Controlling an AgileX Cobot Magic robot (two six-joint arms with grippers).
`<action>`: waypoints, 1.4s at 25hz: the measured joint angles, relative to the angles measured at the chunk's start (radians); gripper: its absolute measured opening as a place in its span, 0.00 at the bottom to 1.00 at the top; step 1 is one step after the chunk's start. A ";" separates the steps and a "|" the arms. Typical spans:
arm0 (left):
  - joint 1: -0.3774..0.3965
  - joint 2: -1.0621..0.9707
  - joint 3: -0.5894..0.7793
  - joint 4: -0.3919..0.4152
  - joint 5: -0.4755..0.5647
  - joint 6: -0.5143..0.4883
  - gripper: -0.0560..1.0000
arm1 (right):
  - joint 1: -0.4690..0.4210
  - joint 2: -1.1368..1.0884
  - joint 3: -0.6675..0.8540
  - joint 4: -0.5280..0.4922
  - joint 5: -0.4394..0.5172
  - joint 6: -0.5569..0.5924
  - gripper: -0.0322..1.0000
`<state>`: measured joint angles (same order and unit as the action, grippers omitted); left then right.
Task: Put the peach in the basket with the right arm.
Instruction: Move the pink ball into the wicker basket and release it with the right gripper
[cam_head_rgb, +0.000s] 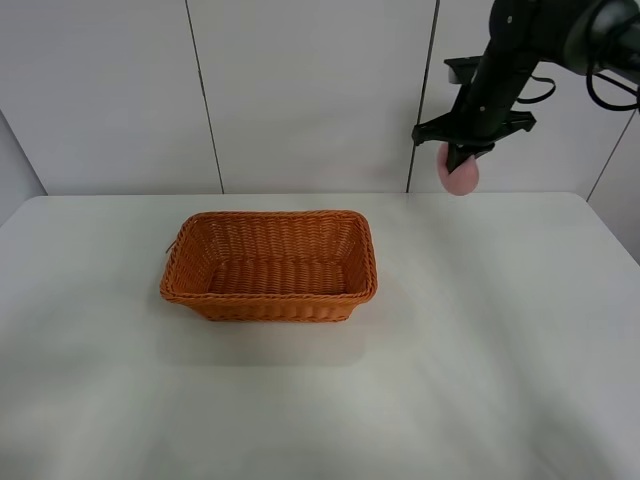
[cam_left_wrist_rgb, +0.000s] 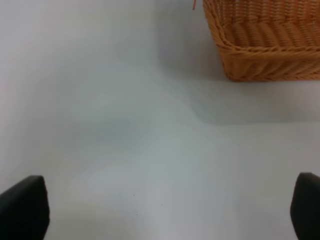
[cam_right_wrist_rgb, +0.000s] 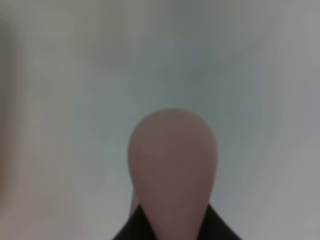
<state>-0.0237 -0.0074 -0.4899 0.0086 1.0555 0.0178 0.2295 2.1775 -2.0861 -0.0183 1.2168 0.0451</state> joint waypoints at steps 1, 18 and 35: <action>0.000 0.000 0.000 0.000 0.000 0.000 0.99 | 0.033 0.000 0.000 0.001 0.000 0.000 0.03; 0.000 0.000 0.000 0.000 0.000 0.000 0.99 | 0.452 0.119 -0.001 0.009 -0.136 0.000 0.03; 0.000 0.000 0.000 0.000 0.000 0.000 0.99 | 0.463 0.246 -0.088 0.036 -0.189 0.026 0.70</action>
<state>-0.0237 -0.0074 -0.4899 0.0086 1.0555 0.0178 0.6928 2.4233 -2.1739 0.0176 1.0281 0.0708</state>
